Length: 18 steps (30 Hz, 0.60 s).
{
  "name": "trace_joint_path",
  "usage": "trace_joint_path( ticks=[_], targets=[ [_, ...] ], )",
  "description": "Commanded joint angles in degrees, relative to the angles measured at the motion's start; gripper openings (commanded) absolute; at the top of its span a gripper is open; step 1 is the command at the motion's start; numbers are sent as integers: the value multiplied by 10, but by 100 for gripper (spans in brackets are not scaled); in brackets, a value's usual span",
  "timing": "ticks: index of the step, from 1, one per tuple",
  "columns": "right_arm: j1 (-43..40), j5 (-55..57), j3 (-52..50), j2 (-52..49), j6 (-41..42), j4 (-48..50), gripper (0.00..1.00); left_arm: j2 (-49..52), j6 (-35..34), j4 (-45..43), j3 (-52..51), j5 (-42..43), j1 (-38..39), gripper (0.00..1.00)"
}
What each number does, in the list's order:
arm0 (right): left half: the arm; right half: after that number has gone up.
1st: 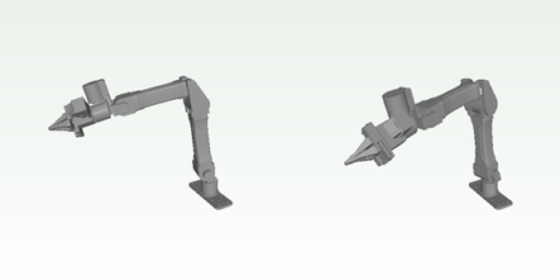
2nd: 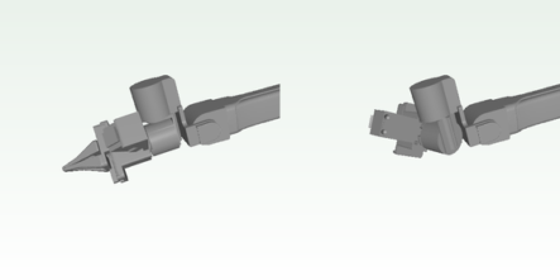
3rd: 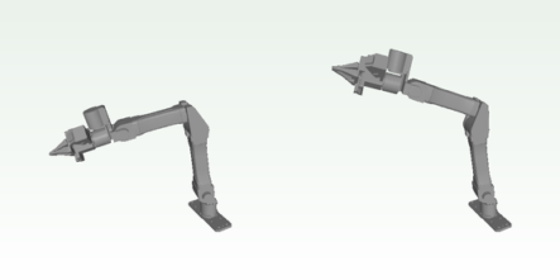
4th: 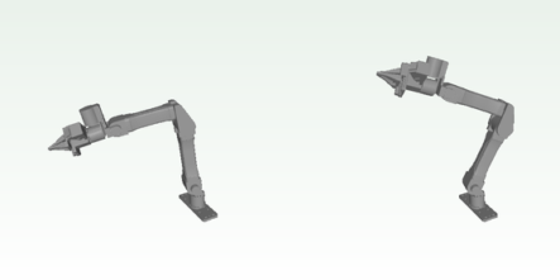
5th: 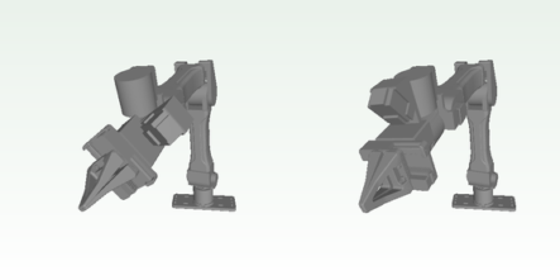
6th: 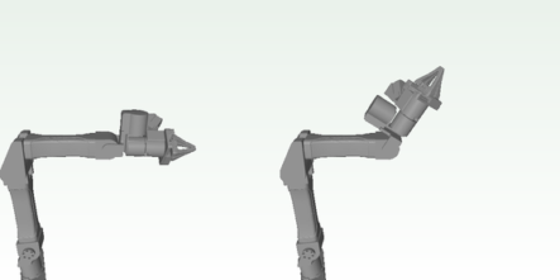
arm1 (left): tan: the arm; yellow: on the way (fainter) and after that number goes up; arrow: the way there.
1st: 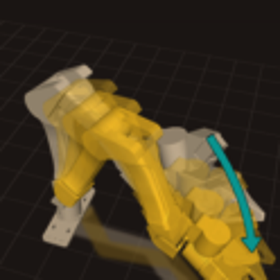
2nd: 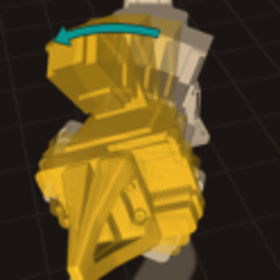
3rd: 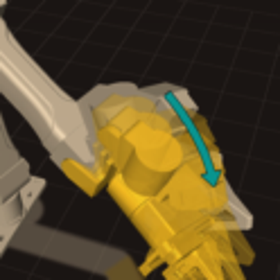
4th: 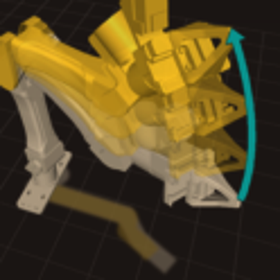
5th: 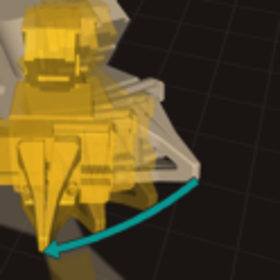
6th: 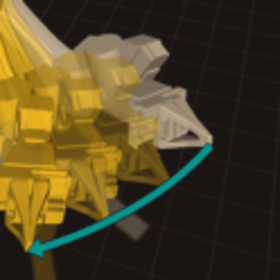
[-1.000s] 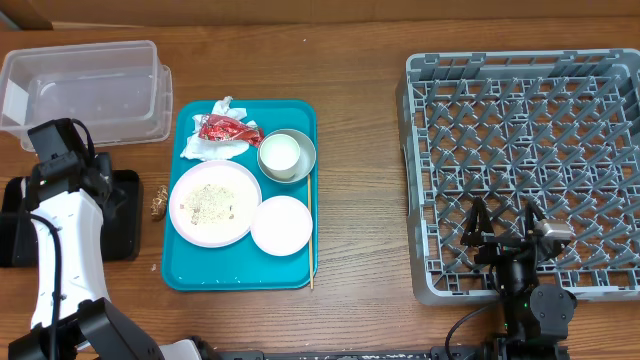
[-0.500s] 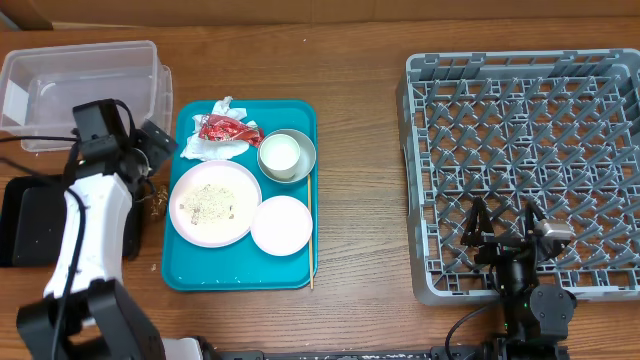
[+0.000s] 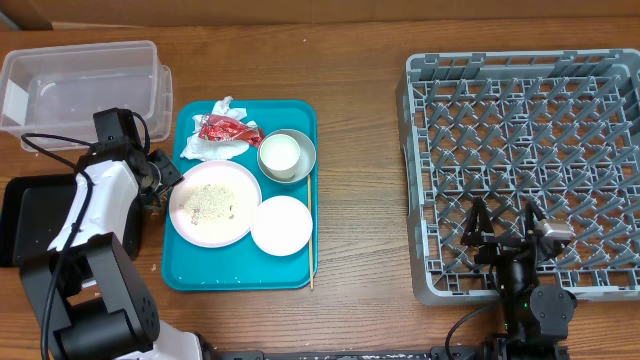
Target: Sort waste into correct bins and load items into the dishwasher
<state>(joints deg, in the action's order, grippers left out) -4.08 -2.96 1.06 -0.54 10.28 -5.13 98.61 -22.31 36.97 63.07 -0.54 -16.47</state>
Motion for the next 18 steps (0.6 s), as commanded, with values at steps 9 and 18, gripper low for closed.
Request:
trace_joint_path(
  ticks=[9, 18],
  targets=[
    [-2, 3, -6, 4, -3, 5, 100, 5, 35, 26, 7, -45, 3, 50],
    [-2, 3, -6, 4, -2, 5, 100, 6, 35, 31, -1, -60, 3, 51]
  ],
)
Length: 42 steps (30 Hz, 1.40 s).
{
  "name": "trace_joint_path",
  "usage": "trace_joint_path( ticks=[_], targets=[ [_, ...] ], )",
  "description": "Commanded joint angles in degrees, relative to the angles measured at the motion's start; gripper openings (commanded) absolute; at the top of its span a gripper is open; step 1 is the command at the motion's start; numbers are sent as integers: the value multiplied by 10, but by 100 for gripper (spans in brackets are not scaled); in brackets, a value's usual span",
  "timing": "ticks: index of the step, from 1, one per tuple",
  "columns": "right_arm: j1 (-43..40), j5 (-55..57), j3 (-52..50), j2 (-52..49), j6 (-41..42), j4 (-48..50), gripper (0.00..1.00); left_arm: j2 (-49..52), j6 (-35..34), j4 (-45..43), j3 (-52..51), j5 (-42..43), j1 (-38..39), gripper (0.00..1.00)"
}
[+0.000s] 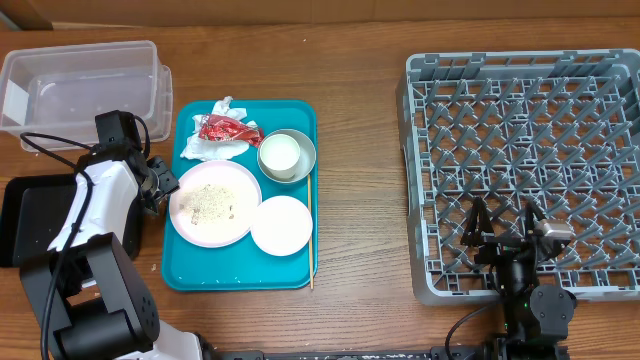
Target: Sort waste into correct bins and load items into the dishwasher
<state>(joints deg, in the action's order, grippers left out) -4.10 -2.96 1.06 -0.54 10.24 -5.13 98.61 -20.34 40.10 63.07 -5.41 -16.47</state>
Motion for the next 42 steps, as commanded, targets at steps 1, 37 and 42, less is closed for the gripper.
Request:
trace_joint_path(
  ticks=[1, 37, 42],
  targets=[
    [-2, 3, -6, 4, -2, 5, 100, 7, 16, -1, -2, -12, 3, 51],
    [-2, 3, -6, 4, -2, 5, 100, 14, 10, -28, -20, -12, 3, 49],
    [-2, 3, -6, 4, -2, 5, 100, 15, 10, -26, -22, -12, 3, 50]
  ],
)
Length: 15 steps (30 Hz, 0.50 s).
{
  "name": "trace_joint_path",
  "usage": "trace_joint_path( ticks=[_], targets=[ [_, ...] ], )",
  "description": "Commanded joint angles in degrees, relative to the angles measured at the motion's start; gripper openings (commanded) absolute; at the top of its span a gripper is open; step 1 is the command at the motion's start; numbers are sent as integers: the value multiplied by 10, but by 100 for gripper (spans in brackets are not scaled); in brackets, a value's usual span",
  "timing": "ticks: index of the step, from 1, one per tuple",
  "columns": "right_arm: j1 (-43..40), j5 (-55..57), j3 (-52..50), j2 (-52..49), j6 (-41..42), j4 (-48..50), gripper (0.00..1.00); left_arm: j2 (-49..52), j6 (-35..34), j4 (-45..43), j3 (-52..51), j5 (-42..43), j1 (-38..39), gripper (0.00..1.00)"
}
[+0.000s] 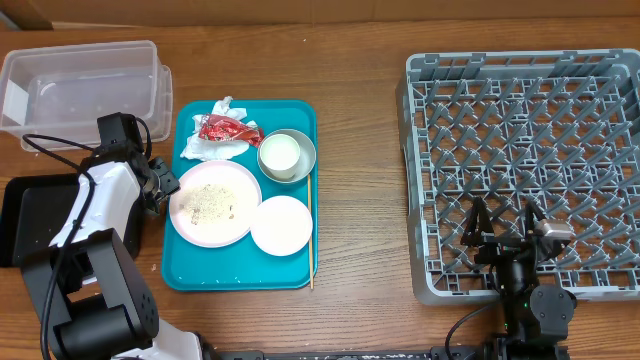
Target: Sort waste into correct bins and load items into the dishwasher
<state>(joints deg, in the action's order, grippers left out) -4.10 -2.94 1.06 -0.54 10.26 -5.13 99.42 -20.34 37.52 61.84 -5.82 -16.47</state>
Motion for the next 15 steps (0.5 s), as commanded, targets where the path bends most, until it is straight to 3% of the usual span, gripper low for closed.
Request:
trace_joint_path(
  ticks=[1, 15],
  targets=[
    [-2, 3, -6, 4, -2, 5, 100, 7, 10, -2, -13, -7, 3, 50],
    [-2, 3, -6, 4, -2, 5, 100, 7, 10, -31, -44, -8, 3, 50]
  ],
)
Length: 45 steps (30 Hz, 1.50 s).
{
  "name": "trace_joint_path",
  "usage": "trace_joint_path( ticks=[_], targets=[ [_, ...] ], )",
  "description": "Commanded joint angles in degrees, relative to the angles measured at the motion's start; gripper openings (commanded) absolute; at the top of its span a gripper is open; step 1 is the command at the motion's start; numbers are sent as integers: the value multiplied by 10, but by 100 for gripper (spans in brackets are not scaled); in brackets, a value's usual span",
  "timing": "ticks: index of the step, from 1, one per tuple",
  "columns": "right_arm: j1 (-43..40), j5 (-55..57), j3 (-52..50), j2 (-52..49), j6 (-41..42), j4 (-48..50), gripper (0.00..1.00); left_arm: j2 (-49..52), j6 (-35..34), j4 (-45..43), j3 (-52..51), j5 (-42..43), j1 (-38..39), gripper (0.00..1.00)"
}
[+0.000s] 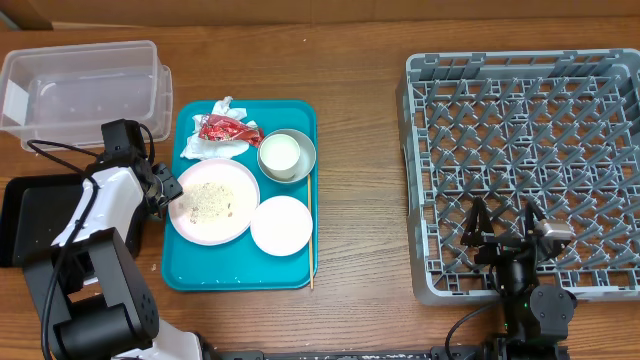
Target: Sort waste into correct bins and load items into the dishwasher
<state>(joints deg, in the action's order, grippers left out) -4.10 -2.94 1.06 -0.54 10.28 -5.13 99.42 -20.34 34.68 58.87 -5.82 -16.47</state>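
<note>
A pink plate of food scraps lies on the teal tray, next to a small white plate and a metal bowl with a white inside. A red wrapper rests on crumpled white paper at the tray's back. One wooden chopstick lies along the tray's right edge. My left gripper is at the pink plate's left rim; its fingers are too small to read. My right gripper hangs open over the front edge of the grey dishwasher rack.
A clear plastic bin stands at the back left. A black tray-like bin sits at the left edge, partly under my left arm. The rack fills the right side of the table.
My left gripper has shifted slightly down and right, closer onto the pink plate's left rim. The plate sits a touch further left. The right arm is unchanged.
My left gripper first hung just left of the tray beside the pink plate. It then stayed near the tray's left edge with small shifts. Now it is at the plate's rim. The right gripper has stayed open over the rack throughout.
</note>
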Motion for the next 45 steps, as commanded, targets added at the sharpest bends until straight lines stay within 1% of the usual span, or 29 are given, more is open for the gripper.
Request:
trace_joint_path(
  ticks=[1, 6, 10, 17, 23, 30, 32, 37, 45],
  targets=[
    [-2, 3, -6, 4, -3, 5, 100, 7, 10, -3, -14, -8, 3, 50],
    [-2, 3, -6, 4, -3, 5, 100, 7, -5, -14, -14, -8, 1, 50],
    [-2, 3, -6, 4, -3, 5, 100, 7, -6, -14, -14, 1, -11, 49],
    [-2, 3, -6, 4, -3, 5, 100, 7, -6, -17, -13, 51, -35, 47],
    [-2, 3, -6, 4, -3, 5, 100, 5, -4, -12, -5, 53, -36, 44],
    [-2, 3, -6, 4, -3, 5, 100, 5, -4, 0, 1, 51, -43, 49],
    [-2, 3, -6, 4, -2, 5, 100, 5, -5, 0, 1, 39, -48, 48],
    [-2, 3, -6, 4, -3, 5, 100, 5, -6, 2, 1, 47, -66, 48],
    [-2, 3, -6, 4, -3, 5, 100, 6, -6, 2, 0, 46, -65, 47]
  ],
)
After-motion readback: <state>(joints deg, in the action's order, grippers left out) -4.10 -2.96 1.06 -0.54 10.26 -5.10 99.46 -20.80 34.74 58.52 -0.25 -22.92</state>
